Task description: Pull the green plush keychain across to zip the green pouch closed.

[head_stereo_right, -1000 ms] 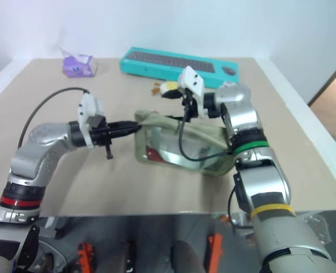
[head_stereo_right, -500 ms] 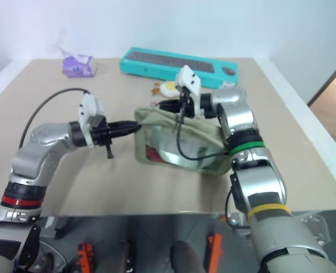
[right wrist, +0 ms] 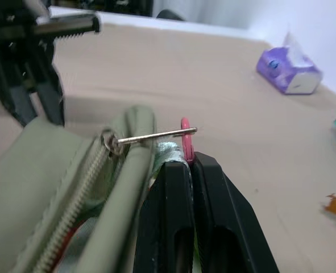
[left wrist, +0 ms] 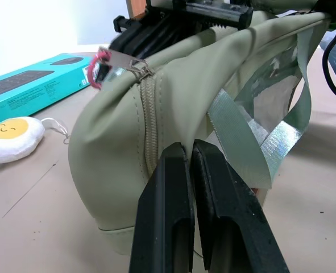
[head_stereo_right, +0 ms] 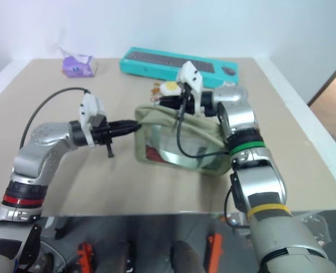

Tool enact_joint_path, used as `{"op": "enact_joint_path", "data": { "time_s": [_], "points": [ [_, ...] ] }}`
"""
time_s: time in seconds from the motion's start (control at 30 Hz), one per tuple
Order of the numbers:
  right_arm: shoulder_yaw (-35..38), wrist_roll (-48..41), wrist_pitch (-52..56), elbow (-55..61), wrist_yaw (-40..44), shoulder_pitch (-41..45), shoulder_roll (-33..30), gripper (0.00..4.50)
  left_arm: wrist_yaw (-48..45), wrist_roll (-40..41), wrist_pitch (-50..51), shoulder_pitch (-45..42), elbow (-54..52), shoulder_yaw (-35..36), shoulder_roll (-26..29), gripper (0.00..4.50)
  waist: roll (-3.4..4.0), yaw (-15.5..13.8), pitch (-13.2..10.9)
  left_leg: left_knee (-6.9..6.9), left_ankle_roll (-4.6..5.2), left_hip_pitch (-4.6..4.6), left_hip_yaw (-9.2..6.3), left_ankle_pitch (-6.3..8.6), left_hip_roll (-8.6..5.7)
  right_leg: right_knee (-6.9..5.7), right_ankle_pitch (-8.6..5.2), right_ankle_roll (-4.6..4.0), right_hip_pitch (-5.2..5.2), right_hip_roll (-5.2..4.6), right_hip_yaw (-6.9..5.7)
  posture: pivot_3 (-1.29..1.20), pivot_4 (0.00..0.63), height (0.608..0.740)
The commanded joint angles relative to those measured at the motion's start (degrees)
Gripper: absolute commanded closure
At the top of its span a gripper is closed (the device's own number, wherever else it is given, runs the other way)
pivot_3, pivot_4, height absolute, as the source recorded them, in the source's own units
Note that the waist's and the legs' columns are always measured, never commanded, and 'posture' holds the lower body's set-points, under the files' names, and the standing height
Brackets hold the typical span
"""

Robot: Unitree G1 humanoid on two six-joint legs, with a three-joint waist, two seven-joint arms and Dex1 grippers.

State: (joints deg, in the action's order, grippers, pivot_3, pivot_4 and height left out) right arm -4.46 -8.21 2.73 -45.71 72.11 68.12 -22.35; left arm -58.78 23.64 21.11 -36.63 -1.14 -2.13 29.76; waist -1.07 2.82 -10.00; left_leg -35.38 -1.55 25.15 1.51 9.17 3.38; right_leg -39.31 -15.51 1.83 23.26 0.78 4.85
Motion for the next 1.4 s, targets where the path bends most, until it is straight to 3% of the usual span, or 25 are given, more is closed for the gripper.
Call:
{"op": "enact_joint_path", "data": {
  "time_s": [0.03,0.3,0.33,0.6,0.93,1.17,1.4],
  "points": [
    [3.5,-2.3,-1.2,4.9,-2.1,2.4,-1.6,4.45,0.1,0.1,-0.1,-0.9,-0.4,0.3,0.3,4.50,0.00,0.0,0.0,0.00,0.00,0.00,0.00,0.00,0.00,0.00,0.00,0.00,0.00,0.00,0.00,0.00,0.150,0.740],
    [1.5,-3.5,6.1,13.0,3.3,-4.0,-6.6,4.45,0.1,-0.2,-0.5,-1.6,0.4,-0.2,0.0,4.50,0.00,-0.2,0.0,0.02,0.01,0.03,0.00,0.01,-0.05,0.01,-0.03,0.04,0.00,-0.04,-0.02,0.00,0.150,0.740],
    [1.2,-3.3,6.5,13.8,3.4,-4.7,-7.2,3.87,0.0,-0.2,-0.6,-1.7,0.6,-0.2,0.1,4.50,0.00,-0.2,0.0,0.02,0.01,0.03,-0.01,0.01,-0.05,0.01,-0.03,0.04,0.00,-0.04,-0.02,0.00,0.150,0.740],
    [0.6,-2.2,4.6,16.8,2.9,-7.4,-9.7,1.22,-0.9,-0.1,-0.7,-2.2,0.9,-0.2,-0.2,4.50,0.00,-0.2,0.0,-0.01,0.00,0.01,0.00,0.00,-0.05,0.01,-0.02,0.04,-0.02,-0.03,0.00,0.00,0.150,0.740],
    [3.4,-1.2,1.5,2.8,-2.0,0.5,-12.0,1.22,-1.3,5.5,5.9,-1.3,-5.7,1.5,1.4,4.50,-0.02,-0.2,0.0,0.01,0.01,0.02,0.01,0.00,-0.07,0.02,-0.04,0.06,-0.01,-0.06,0.00,0.00,0.150,0.740],
    [1.3,-0.8,-0.7,0.7,-2.1,1.3,-4.4,1.22,1.3,7.6,10.1,-0.7,-8.7,2.2,1.5,4.50,-0.01,0.4,0.0,0.04,0.01,-0.01,0.00,0.01,-0.02,0.01,-0.02,0.00,0.01,0.02,0.03,0.00,0.150,0.740],
    [0.1,-0.9,0.3,1.4,0.2,0.9,-1.1,1.22,2.4,7.6,10.6,0.3,-9.4,2.3,1.7,4.50,-0.02,0.0,0.0,0.02,0.01,0.02,0.00,0.00,-0.04,0.02,-0.03,0.03,-0.01,-0.04,0.00,0.00,0.150,0.740]
  ]
}}
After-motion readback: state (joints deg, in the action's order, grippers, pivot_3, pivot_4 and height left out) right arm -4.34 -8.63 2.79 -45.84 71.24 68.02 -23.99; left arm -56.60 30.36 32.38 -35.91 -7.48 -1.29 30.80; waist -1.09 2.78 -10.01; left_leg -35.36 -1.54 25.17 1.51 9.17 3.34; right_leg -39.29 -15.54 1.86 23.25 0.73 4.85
